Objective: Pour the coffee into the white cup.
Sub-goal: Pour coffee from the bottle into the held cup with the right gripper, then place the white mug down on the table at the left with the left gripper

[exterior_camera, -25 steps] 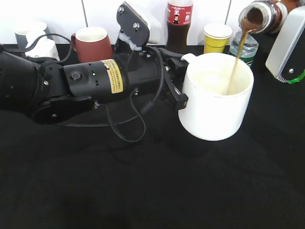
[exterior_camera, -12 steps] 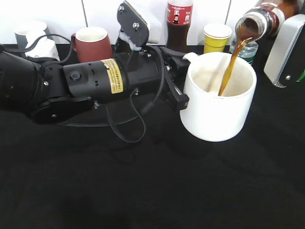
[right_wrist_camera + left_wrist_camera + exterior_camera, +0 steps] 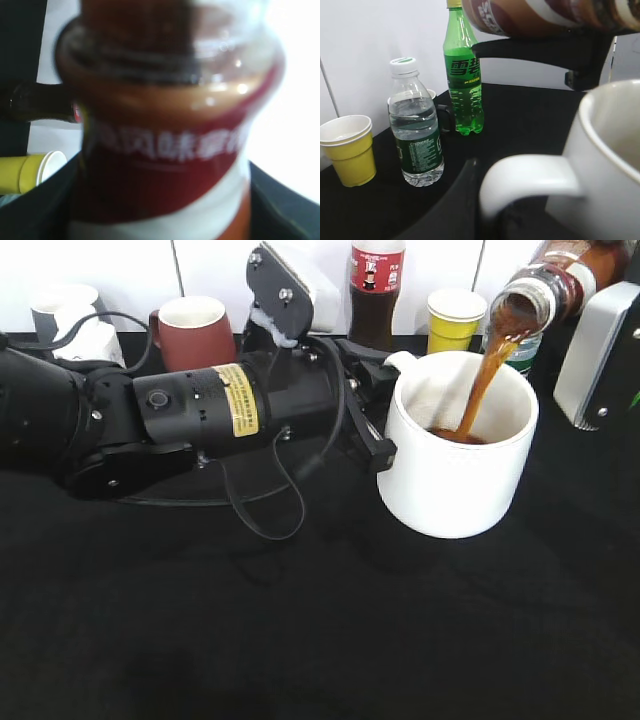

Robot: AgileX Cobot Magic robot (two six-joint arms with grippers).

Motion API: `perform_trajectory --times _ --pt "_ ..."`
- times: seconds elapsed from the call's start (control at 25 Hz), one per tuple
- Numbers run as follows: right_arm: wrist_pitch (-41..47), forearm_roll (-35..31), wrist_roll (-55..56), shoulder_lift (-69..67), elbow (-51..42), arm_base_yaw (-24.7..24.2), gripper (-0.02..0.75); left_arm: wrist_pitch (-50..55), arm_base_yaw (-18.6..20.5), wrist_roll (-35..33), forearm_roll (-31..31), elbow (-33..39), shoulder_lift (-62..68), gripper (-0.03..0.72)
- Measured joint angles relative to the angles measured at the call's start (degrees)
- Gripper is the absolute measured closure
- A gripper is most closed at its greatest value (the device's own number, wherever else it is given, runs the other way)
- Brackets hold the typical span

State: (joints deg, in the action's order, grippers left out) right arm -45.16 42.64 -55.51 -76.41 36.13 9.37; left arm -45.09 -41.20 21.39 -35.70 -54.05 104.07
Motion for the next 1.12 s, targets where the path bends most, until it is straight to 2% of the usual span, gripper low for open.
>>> perform_trajectory --times 0.32,0.48,0.68,0.8,0.88,0.92,1.04,1.12 --pt "0.00 -0.29 -1.54 0.00 0.01 0.00 0.224 0.46 0.00 0.00 -0.11 0.00 0.01 0.649" --pt "-0.51 0.39 10.33 0.00 0.12 0.00 0.224 -0.36 0.00 0.00 1.15 0.00 0.01 0.649" --pt "-0.97 2.80 31.89 0.00 0.12 0.00 0.224 -1.13 0.25 0.00 2.31 0.00 0.01 0.649" --pt "-0.62 2.75 55.51 0.00 0.12 0.00 0.224 -1.26 4.37 0.00 2.25 0.00 0.01 0.649" --pt "4.75 2.63 78.48 0.00 0.12 0.00 0.224 -1.26 8.48 0.00 2.36 0.05 0.01 0.649" --pt "7.27 2.46 84.79 0.00 0.12 0.00 0.224 -1.44 10.49 0.00 2.54 0.73 0.01 0.650" --pt "8.75 2.39 88.53 0.00 0.12 0.00 0.225 -4.96 17.48 0.00 3.07 6.24 0.01 0.650" --pt "8.80 2.39 88.72 0.00 0.12 0.00 0.225 -7.68 22.33 -2.39 5.68 10.43 0.01 0.650"
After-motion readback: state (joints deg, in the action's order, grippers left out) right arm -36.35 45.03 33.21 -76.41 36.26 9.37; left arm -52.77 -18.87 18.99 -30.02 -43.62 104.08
